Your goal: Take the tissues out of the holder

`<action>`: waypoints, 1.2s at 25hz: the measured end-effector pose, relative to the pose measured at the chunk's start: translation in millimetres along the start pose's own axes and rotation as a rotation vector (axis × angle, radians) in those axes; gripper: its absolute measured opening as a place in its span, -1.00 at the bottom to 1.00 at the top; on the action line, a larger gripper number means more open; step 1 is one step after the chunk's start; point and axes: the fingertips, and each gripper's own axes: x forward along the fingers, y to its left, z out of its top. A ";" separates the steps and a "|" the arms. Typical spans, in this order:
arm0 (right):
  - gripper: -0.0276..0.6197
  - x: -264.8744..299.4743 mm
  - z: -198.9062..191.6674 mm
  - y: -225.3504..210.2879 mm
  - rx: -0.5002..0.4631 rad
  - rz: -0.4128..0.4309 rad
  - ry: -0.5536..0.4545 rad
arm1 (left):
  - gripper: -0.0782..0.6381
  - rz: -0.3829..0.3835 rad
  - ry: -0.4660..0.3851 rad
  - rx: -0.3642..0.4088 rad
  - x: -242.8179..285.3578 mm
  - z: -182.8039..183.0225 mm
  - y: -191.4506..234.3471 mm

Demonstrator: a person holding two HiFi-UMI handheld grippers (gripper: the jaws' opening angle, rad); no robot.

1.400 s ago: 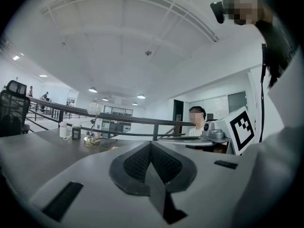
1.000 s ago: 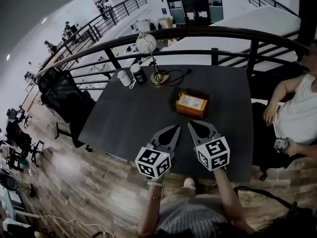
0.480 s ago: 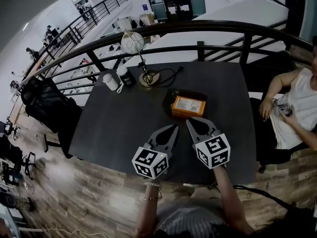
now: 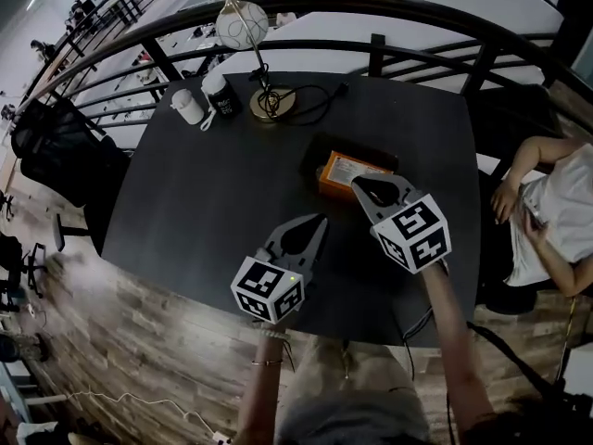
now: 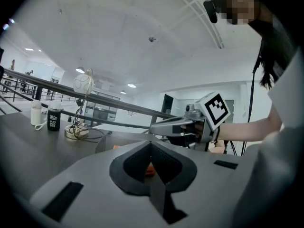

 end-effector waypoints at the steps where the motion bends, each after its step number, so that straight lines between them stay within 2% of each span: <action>1: -0.87 9.5 -1.3 -6.3 -0.027 0.018 0.035 | -0.76 0.007 0.001 0.001 4.2 0.1 5.5; 6: -0.85 57.6 -26.7 -27.5 -0.135 0.143 0.214 | -0.76 0.043 0.002 0.016 27.0 -2.7 32.6; 7: -0.78 64.9 -32.9 -29.9 -0.148 0.165 0.250 | -0.76 0.049 0.003 0.021 30.9 -3.2 36.3; 8: -0.61 71.8 -38.8 -31.5 -0.151 0.186 0.287 | -0.76 0.055 0.004 0.027 34.3 -3.3 39.9; 9: -0.56 78.5 -44.3 -32.3 -0.151 0.206 0.323 | -0.76 0.061 0.005 0.034 37.3 -3.4 43.8; 13: -0.51 101.3 -63.4 -36.4 -0.208 0.244 0.426 | -0.76 0.087 0.007 0.046 48.3 -4.2 60.6; 23: -0.51 122.1 -81.1 -36.3 -0.174 0.291 0.524 | -0.76 0.123 0.025 0.049 58.0 -6.0 77.9; 30: -0.55 128.9 -88.7 -32.8 -0.213 0.278 0.600 | -0.76 0.128 0.041 0.037 56.2 -15.6 79.2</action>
